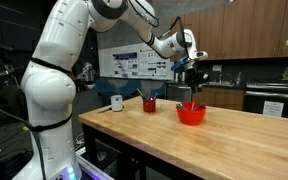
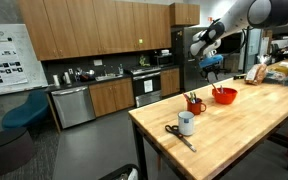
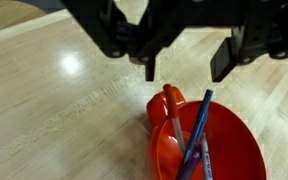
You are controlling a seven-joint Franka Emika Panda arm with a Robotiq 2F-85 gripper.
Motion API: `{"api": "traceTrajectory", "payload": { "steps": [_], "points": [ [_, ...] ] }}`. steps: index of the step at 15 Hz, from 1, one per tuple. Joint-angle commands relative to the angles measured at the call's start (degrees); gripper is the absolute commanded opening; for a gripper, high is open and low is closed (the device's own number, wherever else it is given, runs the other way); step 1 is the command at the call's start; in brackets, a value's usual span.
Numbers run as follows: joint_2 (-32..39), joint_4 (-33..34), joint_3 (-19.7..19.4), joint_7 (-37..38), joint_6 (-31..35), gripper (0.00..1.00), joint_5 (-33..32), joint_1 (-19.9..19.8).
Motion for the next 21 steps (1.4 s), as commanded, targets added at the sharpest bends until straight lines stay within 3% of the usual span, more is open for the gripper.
{"api": "traceTrajectory", "payload": {
  "steps": [1,14,15,18,21],
  "points": [
    [0.1,0.3,-0.2,-0.2,-0.2,0.6,0.1,0.1],
    [0.1,0.3,-0.2,-0.2,-0.2,0.6,0.1,0.1],
    [0.1,0.3,-0.2,-0.2,-0.2,0.85,0.1,0.1],
    [-0.6,-0.4,0.2,-1.1,-0.5,0.96,0.5,0.2],
    [-1.6,-1.2,0.9,-2.9,-1.2,1.0,1.3,0.3]
  ]
}}
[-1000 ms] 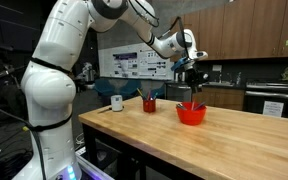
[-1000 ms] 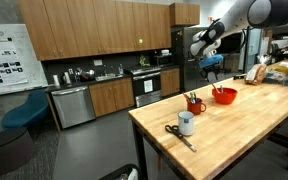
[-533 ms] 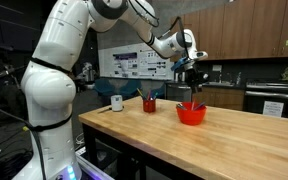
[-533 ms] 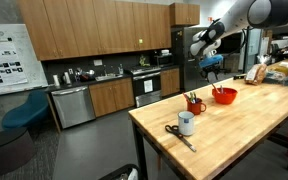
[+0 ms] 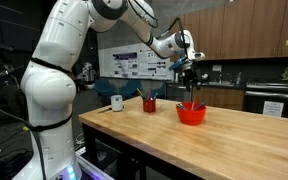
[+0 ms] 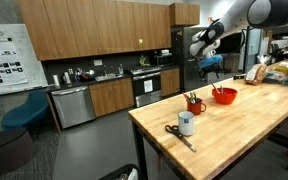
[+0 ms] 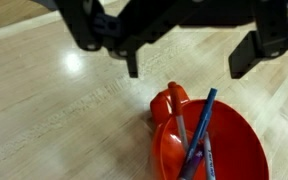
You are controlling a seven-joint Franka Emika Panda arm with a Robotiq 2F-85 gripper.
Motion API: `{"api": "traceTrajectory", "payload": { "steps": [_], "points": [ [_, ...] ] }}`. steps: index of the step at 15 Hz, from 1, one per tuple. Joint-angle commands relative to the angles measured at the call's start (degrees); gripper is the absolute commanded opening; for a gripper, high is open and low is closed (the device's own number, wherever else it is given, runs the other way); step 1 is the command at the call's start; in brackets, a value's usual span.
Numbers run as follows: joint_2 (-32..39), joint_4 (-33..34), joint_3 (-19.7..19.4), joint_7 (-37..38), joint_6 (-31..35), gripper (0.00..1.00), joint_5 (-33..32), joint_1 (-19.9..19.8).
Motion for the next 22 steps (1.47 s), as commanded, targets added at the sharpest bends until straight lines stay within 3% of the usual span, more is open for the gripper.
{"api": "traceTrajectory", "payload": {
  "steps": [1,7,15,22],
  "points": [
    [-2.1,-1.7,0.9,-2.7,-0.9,1.0,1.5,0.3],
    [-6.4,-5.4,4.0,-12.2,-4.7,1.0,7.5,0.0],
    [-9.1,-5.9,5.3,-21.2,-17.5,1.0,16.7,-0.7],
    [-9.2,-10.5,6.3,-20.8,-11.7,1.0,22.7,0.3]
  ]
}}
